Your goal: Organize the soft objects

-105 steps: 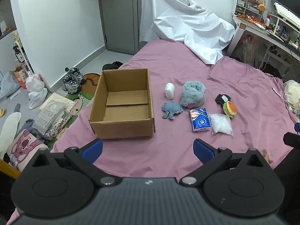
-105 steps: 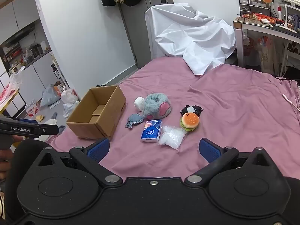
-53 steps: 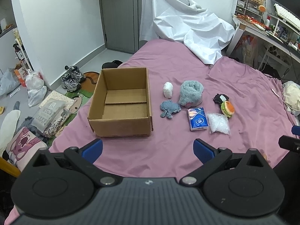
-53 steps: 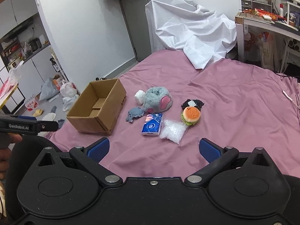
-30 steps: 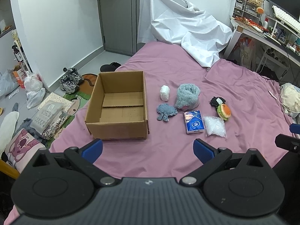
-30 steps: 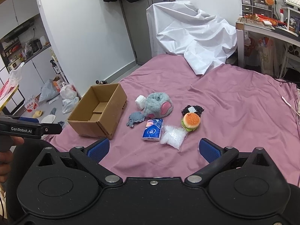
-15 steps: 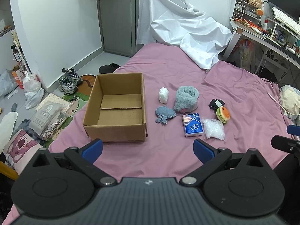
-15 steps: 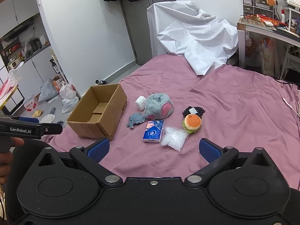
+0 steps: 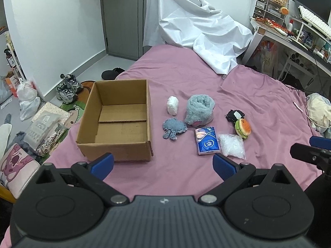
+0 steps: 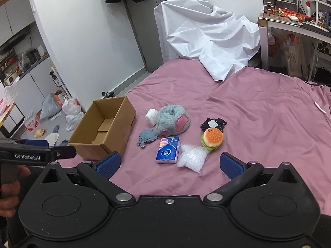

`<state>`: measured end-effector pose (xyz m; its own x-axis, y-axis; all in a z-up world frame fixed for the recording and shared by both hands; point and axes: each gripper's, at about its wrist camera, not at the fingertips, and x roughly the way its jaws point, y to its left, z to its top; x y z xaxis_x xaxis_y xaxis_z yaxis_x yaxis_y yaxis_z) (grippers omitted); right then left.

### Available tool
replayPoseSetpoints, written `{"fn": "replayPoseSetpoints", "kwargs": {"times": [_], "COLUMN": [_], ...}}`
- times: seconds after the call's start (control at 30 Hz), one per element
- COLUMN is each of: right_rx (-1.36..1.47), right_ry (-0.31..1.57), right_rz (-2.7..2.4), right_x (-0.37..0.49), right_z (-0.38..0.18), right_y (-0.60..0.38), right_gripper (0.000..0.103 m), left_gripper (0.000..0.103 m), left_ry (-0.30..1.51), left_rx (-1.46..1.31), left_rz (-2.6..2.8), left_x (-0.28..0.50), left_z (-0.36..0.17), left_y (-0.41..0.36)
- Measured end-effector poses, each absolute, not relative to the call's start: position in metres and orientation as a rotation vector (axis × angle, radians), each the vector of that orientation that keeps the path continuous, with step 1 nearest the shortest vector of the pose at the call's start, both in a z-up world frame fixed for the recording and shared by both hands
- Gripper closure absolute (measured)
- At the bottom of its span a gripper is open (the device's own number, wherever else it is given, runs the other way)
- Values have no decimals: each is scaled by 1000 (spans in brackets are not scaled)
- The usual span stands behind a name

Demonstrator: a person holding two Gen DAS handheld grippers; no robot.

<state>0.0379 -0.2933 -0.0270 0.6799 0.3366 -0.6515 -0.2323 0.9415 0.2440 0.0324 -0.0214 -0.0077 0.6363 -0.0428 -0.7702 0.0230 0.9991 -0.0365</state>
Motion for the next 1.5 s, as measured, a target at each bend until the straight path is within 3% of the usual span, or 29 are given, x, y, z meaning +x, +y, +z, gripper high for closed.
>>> {"fn": "replayPoseSetpoints", "kwargs": {"times": [0.53,0.73,0.93,1.3,1.5], "right_rx": [165,301,383,485,552], "right_ry": [738,815,852,977,1038], "right_rz": [248,220,212,242,224], "right_x": [80,99,107,132,144], "right_z": [-37,-59,-76,-107,-126], "right_y": [-292,-311,-321,-323,-327], "right_gripper": [0,0,1,20,28], "left_gripper": [3,4,13,31,32], "left_ry": [895,892,919,989,1031], "left_rx": [-62,-78,-99,-164,-192], "left_rz": [-47,-61,-77,-107,-134], "left_x": [67,83,99,129,146], "left_z": [-26,-36,-53,-90,-112], "left_y": [-38,-47,-54,-65,-73]}}
